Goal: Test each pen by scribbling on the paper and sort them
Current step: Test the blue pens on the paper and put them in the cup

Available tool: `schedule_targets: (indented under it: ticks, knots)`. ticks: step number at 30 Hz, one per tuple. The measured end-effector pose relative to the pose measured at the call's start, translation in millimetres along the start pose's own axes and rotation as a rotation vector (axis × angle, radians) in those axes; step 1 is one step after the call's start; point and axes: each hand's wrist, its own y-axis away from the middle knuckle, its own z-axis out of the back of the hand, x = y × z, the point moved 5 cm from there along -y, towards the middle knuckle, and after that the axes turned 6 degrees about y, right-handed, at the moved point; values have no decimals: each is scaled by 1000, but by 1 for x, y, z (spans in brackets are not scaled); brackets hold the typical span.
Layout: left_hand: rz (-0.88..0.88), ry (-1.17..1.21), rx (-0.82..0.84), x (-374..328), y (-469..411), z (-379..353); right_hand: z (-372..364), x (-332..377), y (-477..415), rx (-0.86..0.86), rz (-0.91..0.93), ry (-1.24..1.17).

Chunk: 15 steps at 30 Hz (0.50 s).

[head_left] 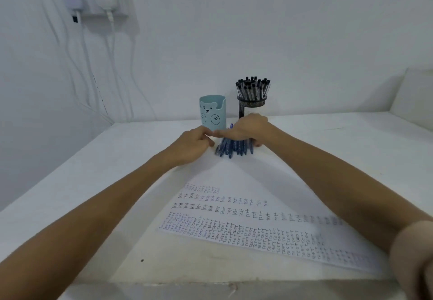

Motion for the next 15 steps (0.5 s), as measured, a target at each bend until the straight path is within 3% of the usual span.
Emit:
schedule_targets:
  ticks: [4, 8, 15]
  knots:
    - [111, 124, -149, -10, -22, -5, 12, 15, 17, 64, 148, 1]
    - [140, 218, -256, -3, -31, -8, 19, 17, 17, 100, 112, -3]
    - [-62, 89, -350, -2, -16, -25, 4, 44, -21, -76, 154, 159]
